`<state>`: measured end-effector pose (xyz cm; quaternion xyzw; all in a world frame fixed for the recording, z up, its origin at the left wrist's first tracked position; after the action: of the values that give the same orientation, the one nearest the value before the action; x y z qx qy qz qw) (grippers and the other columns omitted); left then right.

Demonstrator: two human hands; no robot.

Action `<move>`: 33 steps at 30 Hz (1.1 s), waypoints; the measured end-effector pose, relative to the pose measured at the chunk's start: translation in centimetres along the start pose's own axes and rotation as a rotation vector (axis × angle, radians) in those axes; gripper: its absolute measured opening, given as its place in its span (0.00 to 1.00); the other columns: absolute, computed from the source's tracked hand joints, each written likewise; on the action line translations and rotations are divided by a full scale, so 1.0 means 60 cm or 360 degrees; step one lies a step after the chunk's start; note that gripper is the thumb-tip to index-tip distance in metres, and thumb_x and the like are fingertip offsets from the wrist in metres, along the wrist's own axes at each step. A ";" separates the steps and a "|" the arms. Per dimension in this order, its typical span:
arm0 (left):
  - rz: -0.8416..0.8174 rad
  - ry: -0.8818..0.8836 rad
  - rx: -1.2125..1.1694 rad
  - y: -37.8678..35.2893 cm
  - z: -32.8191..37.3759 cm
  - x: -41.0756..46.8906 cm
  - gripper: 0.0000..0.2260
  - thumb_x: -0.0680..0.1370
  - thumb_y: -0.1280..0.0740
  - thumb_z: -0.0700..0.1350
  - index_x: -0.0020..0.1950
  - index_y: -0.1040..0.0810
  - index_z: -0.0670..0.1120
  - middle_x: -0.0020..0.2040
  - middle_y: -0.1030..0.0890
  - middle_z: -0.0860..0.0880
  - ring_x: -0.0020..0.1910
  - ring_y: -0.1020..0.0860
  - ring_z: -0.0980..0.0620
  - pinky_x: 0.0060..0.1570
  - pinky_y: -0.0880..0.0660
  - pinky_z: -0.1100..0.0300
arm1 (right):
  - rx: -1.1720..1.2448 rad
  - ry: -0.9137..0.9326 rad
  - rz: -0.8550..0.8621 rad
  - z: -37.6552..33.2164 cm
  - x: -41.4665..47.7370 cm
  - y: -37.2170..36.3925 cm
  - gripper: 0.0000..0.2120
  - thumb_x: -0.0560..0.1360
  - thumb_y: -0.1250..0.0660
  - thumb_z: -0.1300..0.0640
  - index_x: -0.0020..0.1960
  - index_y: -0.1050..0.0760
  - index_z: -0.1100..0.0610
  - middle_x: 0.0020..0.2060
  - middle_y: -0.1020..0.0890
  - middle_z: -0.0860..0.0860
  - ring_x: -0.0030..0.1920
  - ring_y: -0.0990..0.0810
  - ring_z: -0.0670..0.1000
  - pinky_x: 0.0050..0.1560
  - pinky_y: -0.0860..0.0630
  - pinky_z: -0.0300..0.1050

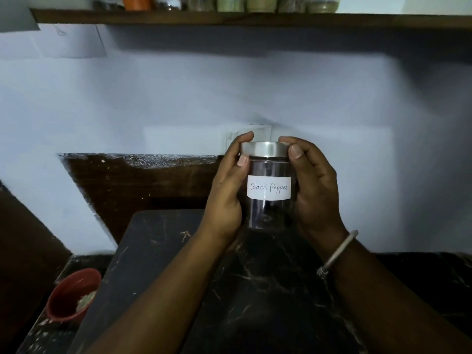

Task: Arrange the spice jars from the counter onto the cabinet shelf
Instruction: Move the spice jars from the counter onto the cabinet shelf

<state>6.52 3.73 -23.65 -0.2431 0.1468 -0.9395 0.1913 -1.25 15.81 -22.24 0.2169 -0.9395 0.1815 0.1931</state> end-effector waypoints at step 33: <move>-0.0072 -0.0134 0.0078 -0.099 0.038 0.028 0.18 0.82 0.38 0.57 0.71 0.25 0.54 0.61 0.18 0.42 0.58 0.19 0.41 0.58 0.25 0.41 | 0.0087 0.0113 -0.0014 -0.091 0.033 0.044 0.14 0.77 0.32 0.49 0.57 0.18 0.54 0.49 0.13 0.51 0.51 0.15 0.52 0.48 0.19 0.43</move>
<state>4.60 7.83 -18.86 -0.2810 0.1101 -0.9358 0.1821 -2.62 19.69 -17.33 0.2196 -0.9259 0.2138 0.2209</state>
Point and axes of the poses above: each hand's wrist, its own x-axis towards the middle knuckle, its own y-axis out of the back of the hand, z = x × y, the point moved 10 cm from there along x, towards the middle knuckle
